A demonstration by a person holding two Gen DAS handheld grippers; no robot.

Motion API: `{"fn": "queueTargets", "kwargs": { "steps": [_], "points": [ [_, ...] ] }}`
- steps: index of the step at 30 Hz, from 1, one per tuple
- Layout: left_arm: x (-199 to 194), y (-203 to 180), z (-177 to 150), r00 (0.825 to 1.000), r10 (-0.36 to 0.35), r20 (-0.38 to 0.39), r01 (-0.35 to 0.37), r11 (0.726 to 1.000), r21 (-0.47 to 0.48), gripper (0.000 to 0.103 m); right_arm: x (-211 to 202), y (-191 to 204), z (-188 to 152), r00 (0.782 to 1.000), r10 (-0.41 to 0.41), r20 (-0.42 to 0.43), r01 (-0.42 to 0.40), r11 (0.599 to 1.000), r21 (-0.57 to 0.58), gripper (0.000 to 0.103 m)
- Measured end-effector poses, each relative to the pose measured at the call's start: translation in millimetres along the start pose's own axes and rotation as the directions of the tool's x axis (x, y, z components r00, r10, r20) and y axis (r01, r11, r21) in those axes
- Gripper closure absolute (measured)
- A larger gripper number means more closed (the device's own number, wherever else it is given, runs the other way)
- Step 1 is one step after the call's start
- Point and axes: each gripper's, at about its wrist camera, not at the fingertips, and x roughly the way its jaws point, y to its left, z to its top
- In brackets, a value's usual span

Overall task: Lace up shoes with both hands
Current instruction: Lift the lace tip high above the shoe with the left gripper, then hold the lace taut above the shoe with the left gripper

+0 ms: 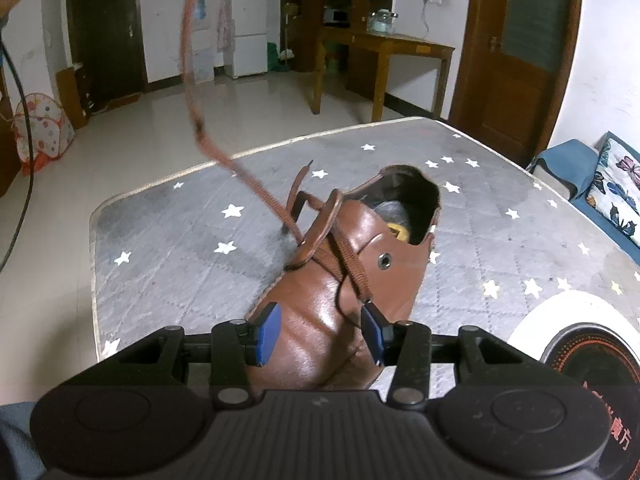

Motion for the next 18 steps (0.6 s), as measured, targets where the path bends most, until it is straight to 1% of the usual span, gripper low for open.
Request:
{"fn": "queueTargets", "kwargs": {
  "steps": [6,11,16,18],
  "points": [
    [10.6,-15.7,-16.3,0.997,-0.051,-0.056,0.051,0.999,-0.004,0.101,-6.9,-14.8,-1.0,0.999,-0.025,0.031,0.023,0.998,0.052,0.059],
    [18.3,-27.3,-33.9,0.988,-0.098,-0.118,0.096,0.995,-0.021,0.101,-11.8,-26.8,0.9,0.997,-0.045,0.058,0.039,0.995,0.09,0.061],
    [24.7,-31.9,-45.0,0.979,-0.124,-0.16,0.117,0.992,-0.052,0.101,-15.7,-34.7,6.5,0.994,-0.053,0.09,0.042,0.991,0.125,0.061],
    [25.7,-32.8,-47.1,0.978,-0.124,-0.167,0.117,0.992,-0.051,0.101,-14.3,-33.5,7.4,0.995,-0.049,0.086,0.038,0.992,0.123,0.061]
  ]
}}
